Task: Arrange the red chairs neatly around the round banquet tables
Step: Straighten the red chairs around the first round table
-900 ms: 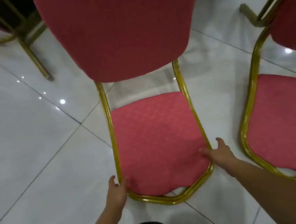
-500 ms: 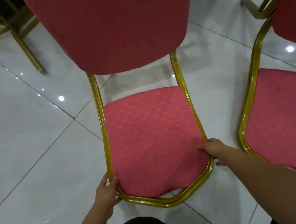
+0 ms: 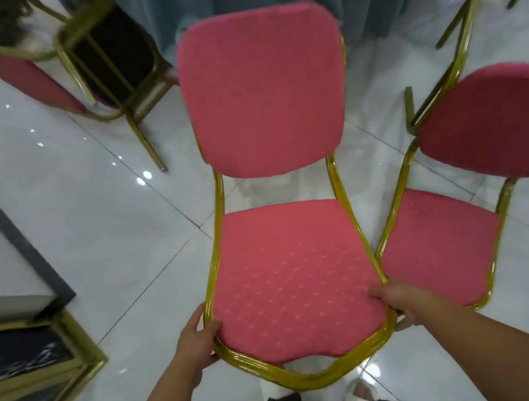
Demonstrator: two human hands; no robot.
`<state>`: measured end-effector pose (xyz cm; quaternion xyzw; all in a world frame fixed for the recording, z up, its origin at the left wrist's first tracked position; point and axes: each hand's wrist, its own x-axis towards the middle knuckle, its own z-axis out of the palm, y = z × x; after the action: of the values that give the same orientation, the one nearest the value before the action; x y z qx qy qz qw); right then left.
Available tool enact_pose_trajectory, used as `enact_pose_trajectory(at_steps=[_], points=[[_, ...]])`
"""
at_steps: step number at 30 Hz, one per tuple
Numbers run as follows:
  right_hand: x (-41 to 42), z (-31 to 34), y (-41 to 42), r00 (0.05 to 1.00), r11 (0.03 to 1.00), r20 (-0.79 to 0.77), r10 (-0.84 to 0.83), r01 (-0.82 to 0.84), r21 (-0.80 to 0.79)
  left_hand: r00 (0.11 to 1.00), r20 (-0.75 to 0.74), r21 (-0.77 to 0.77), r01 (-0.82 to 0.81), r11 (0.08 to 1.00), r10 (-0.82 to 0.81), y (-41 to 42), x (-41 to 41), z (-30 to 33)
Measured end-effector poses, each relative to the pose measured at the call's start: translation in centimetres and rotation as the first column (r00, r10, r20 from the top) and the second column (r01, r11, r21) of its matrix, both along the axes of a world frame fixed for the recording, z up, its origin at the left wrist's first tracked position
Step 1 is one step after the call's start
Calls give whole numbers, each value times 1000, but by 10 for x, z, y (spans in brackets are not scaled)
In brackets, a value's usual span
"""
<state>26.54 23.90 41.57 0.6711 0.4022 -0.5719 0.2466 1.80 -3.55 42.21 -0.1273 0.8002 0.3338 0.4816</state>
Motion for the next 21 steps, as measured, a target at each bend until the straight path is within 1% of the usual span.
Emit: enact_pose_trajectory(at_steps=[2,5,8,10,12,15,17,19,21], points=[[2,56,0,1000,1000,2,10,-10,0,1000,-9,5,-6,1000,6,2,-3,59],[1,133,6,999,1000,-54,7,-5,22,997,-47,46,-62,997,64,11,-9,133],[-8,189,16,992,996,-118,36,-25,89,987,-86,92,-129,987,137,21,-23,190],[-20,222,26,987,984,-142,80,-55,170,978,-99,129,-170,977,183,33,-34,218],[-34,242,43,981,970,-158,114,-75,231,971,-107,165,-193,967,212,49,-49,240],[-59,263,70,984,971,-139,109,-75,226,968,-94,186,-213,959,233,76,-77,260],[-77,275,89,989,980,-143,31,-2,198,971,-73,207,-209,956,228,97,-99,273],[-98,288,108,990,976,-131,-57,83,203,975,-59,230,-197,953,215,119,-124,288],[-121,305,126,989,968,-107,-106,127,217,975,-51,229,-199,953,216,142,-150,304]])
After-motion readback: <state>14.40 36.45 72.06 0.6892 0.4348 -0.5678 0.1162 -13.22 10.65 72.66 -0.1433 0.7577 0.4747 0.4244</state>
